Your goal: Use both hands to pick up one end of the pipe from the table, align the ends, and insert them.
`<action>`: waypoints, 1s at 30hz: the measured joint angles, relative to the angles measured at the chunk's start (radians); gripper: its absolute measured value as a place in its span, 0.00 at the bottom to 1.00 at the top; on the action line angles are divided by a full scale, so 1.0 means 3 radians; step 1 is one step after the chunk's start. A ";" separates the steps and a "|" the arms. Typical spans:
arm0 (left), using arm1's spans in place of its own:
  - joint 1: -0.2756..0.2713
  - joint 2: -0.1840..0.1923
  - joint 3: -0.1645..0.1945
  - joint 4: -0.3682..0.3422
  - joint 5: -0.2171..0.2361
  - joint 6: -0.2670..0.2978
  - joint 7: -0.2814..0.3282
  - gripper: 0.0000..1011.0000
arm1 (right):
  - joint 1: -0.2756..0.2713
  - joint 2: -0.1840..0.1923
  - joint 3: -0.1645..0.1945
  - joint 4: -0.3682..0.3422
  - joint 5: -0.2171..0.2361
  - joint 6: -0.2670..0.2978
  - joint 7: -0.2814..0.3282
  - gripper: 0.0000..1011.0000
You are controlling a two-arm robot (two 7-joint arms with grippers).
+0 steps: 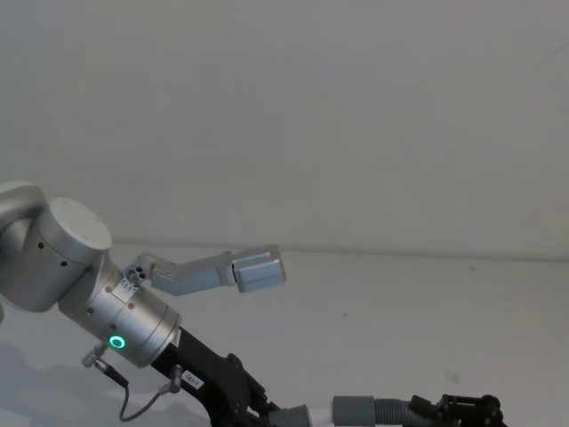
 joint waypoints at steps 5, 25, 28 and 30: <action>-0.0009 -0.0001 -0.0002 -0.0009 0.0020 0.0034 0.0073 0.32 | 0.0003 -0.0003 0.0007 0.0005 -0.0009 -0.0016 -0.0003 0.21; -0.0015 -0.0057 -0.0019 -0.0049 0.0094 -0.0008 0.0133 0.32 | -0.0024 0.0032 0.0019 -0.0038 -0.0015 -0.0044 -0.0003 0.21; -0.0011 -0.0064 -0.0020 -0.0070 0.0091 -0.0017 0.0125 0.32 | -0.0043 0.0053 0.0017 -0.0072 0.0002 -0.0022 0.0016 0.21; -0.0007 -0.0065 -0.0022 -0.0082 0.0088 -0.0022 0.0123 0.32 | -0.0056 0.0071 0.0014 -0.0098 0.0021 0.0000 0.0028 0.21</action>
